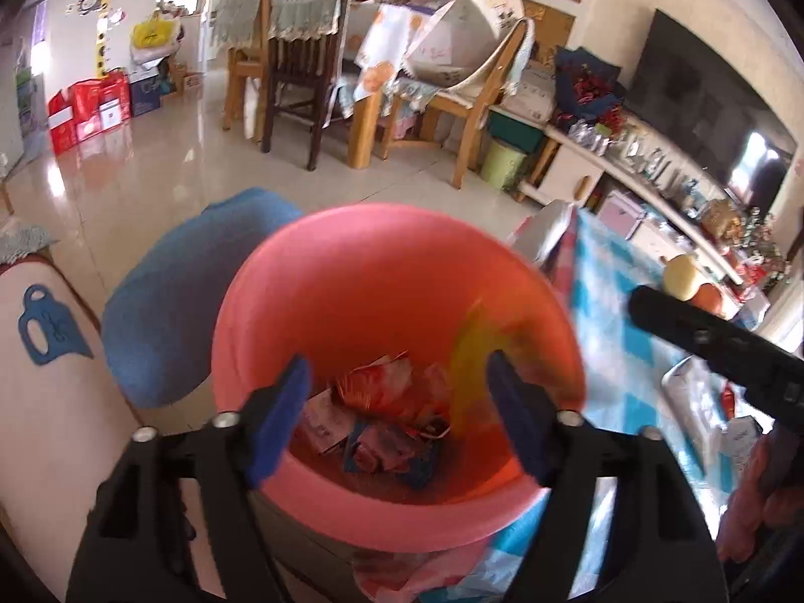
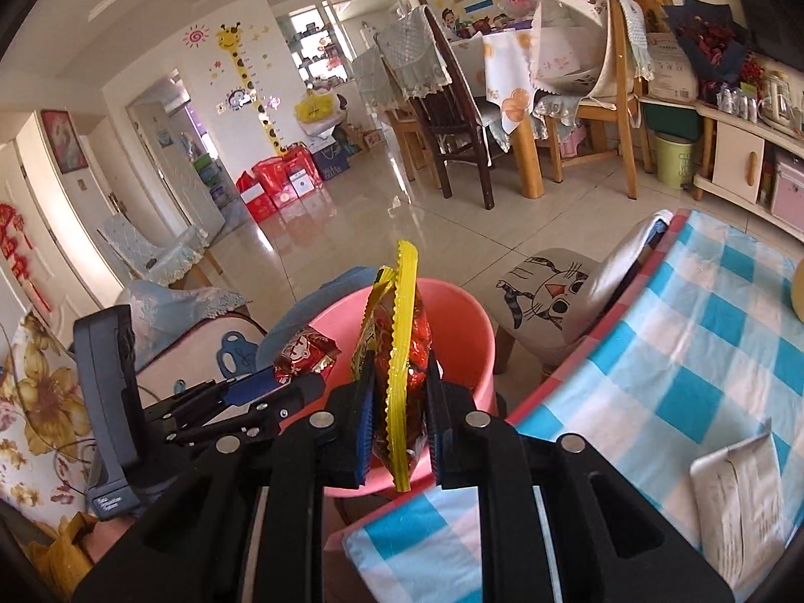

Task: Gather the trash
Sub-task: 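Carry the chip bag and candy wrapper to the pink bucket and open both tools, then move both tools back over the table toward the blue-white carton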

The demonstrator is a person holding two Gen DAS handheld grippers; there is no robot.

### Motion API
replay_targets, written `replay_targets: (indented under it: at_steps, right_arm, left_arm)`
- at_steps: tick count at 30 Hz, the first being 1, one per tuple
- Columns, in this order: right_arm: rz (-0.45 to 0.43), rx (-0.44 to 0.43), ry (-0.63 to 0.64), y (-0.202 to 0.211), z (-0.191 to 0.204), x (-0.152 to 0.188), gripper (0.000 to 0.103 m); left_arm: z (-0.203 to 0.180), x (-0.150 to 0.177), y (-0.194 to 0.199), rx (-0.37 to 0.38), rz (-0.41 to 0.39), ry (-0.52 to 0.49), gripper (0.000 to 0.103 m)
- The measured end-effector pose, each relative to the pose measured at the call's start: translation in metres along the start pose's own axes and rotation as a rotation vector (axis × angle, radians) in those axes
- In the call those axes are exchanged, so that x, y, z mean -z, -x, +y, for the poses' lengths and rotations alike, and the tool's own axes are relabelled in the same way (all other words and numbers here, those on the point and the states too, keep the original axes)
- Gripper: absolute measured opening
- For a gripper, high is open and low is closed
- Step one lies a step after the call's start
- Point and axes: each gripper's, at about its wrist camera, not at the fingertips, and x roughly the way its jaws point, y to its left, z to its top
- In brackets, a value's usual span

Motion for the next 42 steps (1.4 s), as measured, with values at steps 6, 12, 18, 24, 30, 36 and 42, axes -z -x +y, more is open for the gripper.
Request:
replay_targets:
  at_steps: [6, 12, 18, 24, 30, 36, 42]
  right_arm:
    - [0.017, 0.064, 0.023, -0.021, -0.005, 0.013, 0.044]
    - [-0.020, 0.171, 0.053, 0.015, -0.020, 0.042, 0.071]
    - [-0.019, 0.281, 0.078, 0.052, -0.029, 0.072, 0.083]
    - [-0.031, 0.425, 0.043, 0.102, -0.046, 0.110, 0.084]
    - [-0.086, 0.518, -0.025, 0.144, -0.071, 0.132, 0.090]
    - [-0.141, 0.583, -0.057, 0.176, -0.089, 0.145, 0.090]
    - [-0.183, 0.612, -0.054, 0.198, -0.094, 0.156, 0.090]
  left_arm:
    - [-0.003, 0.012, 0.010, 0.001, -0.030, -0.014, 0.086]
    - [-0.017, 0.012, 0.035, 0.028, -0.109, -0.036, 0.091]
    - [-0.045, 0.006, 0.056, 0.083, -0.140, -0.075, 0.093]
    - [-0.080, 0.006, 0.070, 0.128, -0.155, -0.136, 0.094]
    - [-0.119, 0.014, 0.081, 0.174, -0.170, -0.206, 0.094]
    - [-0.169, 0.036, 0.088, 0.220, -0.162, -0.308, 0.096]
    - [-0.206, 0.051, 0.098, 0.275, -0.143, -0.352, 0.097]
